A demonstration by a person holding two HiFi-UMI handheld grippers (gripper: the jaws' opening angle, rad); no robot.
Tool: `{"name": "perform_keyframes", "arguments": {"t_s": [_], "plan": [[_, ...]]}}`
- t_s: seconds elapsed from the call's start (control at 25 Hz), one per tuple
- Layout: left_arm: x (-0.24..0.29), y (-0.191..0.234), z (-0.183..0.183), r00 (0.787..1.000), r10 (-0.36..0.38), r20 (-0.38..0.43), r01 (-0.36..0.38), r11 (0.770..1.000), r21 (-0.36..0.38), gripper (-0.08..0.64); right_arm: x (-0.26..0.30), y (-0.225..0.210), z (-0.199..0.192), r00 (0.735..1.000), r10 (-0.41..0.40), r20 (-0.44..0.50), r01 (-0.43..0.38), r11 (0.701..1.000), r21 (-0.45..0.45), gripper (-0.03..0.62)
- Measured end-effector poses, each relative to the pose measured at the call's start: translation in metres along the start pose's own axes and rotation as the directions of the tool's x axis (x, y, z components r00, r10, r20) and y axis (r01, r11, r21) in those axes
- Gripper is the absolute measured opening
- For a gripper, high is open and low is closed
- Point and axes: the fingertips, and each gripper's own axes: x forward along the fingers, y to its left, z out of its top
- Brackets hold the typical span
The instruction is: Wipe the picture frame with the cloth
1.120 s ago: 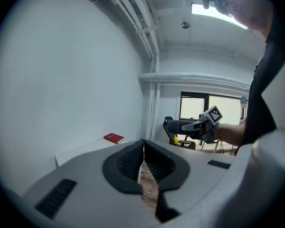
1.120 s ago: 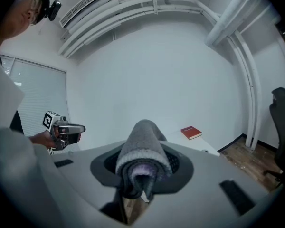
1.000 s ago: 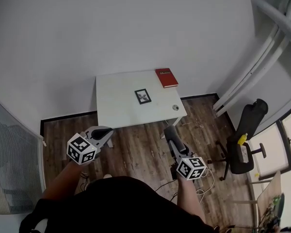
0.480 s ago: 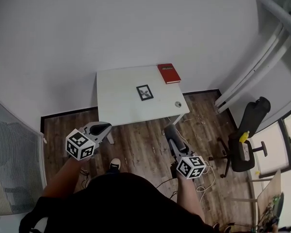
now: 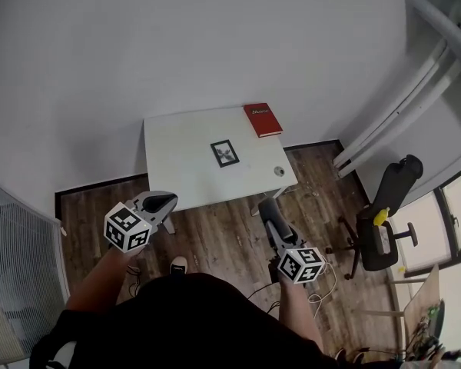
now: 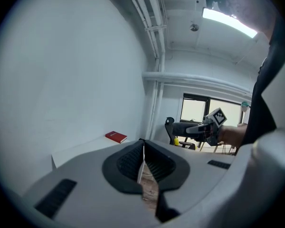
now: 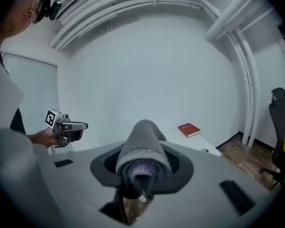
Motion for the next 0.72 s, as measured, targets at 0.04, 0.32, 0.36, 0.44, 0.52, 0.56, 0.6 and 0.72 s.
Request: {"name": "perform_keyframes", "arguments": {"t_s": [0.04,0.32,0.36,0.44,0.52,0.56,0.6,0.72], "plan": [[0.003,0.009,0.001,1.0,-0.002,-0.001,0.002,1.0,-0.005,0.011,0.006,-0.001,0.002,1.0,-0.007,-0.002,0.007,1.0,0.001,0.114],[0.023,0.052,0.006,0.999,-0.036,0.002,0.036,0.999,-0.013,0.011,0.038,0.0,0.015,0.999,-0.046,-0.003,0.046,0.999,-0.003,0.114],[0.025,0.057,0.008,0.999,-0.042,0.004,0.042,0.999,-0.011,0.011,0.043,0.0,0.018,0.999,-0.051,-0.003,0.051,0.999,-0.004,0.114],[0.027,0.066,0.012,0.999,-0.053,0.007,0.053,0.999,-0.008,0.011,0.052,0.001,0.022,0.998,-0.059,0.0,0.059,0.998,-0.004,0.114],[0.027,0.076,0.013,0.998,-0.059,0.005,0.059,0.998,-0.007,0.011,0.061,0.005,0.026,0.998,-0.064,0.002,0.064,0.998,0.0,0.114],[0.027,0.082,0.014,0.998,-0.059,0.003,0.059,0.998,-0.008,0.011,0.066,0.007,0.028,0.998,-0.064,0.002,0.064,0.998,0.001,0.114],[0.027,0.089,0.014,0.998,-0.059,0.003,0.059,0.998,-0.01,0.011,0.071,0.009,0.029,0.998,-0.064,0.001,0.064,0.998,0.0,0.114],[0.025,0.11,0.017,0.998,-0.056,0.009,0.056,0.998,-0.021,0.011,0.085,0.016,0.032,0.998,-0.066,-0.006,0.065,0.998,-0.003,0.114]]}}
